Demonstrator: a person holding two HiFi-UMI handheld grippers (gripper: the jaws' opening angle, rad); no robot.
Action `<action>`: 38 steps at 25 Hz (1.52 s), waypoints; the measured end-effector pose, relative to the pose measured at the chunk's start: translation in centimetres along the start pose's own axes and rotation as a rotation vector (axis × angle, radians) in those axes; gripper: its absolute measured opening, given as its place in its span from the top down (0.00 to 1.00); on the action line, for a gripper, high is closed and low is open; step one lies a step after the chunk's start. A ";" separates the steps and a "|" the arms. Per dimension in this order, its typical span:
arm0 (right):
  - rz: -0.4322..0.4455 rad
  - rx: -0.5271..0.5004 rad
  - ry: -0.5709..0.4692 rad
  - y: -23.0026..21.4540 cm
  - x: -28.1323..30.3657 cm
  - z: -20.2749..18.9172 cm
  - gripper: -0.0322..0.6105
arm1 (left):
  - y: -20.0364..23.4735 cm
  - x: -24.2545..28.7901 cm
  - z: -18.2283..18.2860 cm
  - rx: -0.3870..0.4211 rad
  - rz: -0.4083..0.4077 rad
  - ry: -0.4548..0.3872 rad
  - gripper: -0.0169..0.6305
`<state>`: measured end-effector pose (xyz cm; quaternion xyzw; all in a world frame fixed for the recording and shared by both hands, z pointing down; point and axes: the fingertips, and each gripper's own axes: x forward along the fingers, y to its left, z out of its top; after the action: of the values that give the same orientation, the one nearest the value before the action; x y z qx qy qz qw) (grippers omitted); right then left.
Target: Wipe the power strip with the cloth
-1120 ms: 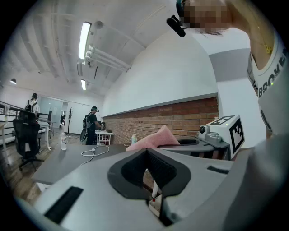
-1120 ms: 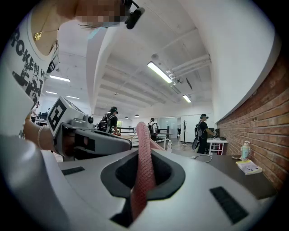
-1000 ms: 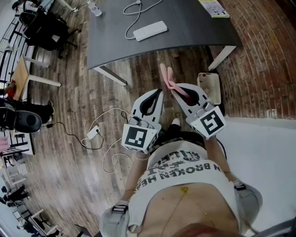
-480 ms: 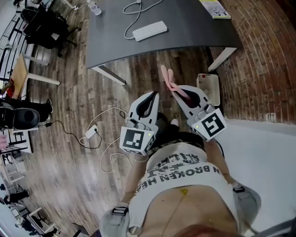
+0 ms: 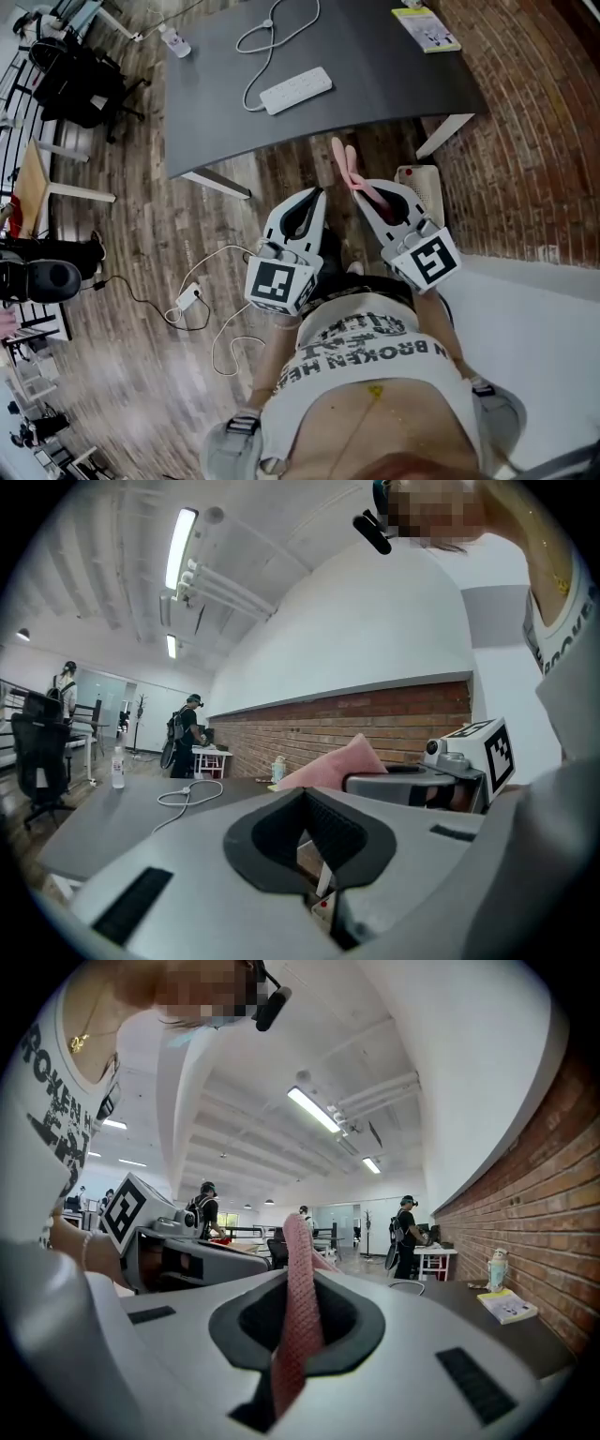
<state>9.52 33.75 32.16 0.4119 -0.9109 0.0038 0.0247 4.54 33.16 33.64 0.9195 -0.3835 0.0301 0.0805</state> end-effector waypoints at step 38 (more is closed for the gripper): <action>0.110 -0.023 0.082 -11.8 24.8 -1.4 0.92 | 20.6 14.8 1.8 -0.040 -0.021 0.035 0.96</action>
<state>2.07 7.44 34.64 0.3606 -0.9303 0.0115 0.0666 0.28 8.18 36.22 0.9210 -0.3731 0.0378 0.1059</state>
